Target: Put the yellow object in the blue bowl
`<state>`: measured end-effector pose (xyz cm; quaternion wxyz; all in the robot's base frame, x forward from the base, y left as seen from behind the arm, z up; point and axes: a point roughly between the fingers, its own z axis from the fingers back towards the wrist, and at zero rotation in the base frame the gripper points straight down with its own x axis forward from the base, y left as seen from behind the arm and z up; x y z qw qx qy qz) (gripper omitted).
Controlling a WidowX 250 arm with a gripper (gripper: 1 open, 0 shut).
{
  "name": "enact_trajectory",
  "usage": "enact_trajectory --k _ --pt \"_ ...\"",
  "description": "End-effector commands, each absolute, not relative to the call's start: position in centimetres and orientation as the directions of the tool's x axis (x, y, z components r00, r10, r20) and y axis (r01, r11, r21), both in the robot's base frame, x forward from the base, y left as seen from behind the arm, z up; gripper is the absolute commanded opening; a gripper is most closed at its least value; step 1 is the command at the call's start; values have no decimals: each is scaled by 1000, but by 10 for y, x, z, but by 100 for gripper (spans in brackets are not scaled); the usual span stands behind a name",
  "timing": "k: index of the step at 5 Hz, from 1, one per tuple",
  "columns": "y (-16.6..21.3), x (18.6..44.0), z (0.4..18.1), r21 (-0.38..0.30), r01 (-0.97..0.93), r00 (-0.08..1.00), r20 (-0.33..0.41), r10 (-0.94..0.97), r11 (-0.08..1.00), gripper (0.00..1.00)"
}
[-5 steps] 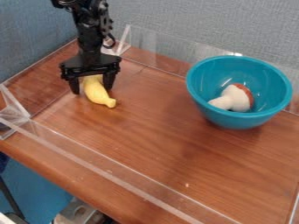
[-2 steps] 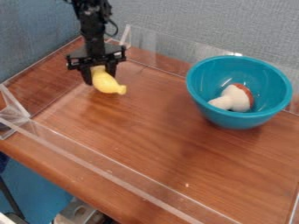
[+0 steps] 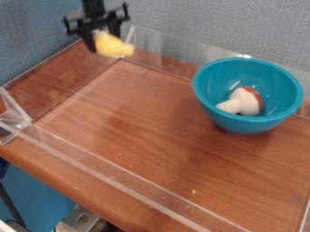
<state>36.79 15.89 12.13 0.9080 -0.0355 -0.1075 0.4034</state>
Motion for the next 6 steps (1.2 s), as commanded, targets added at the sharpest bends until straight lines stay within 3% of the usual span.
enact_trajectory --k 1,2,4,6 --pt "150 376 193 -240 -690 641 236 730 683 0" --pt "108 394 210 -268 -629 703 206 681 730 0" --pt "46 412 190 -289 -467 828 188 528 835 0" --pt "-7 410 190 -289 -333 900 185 394 897 0"
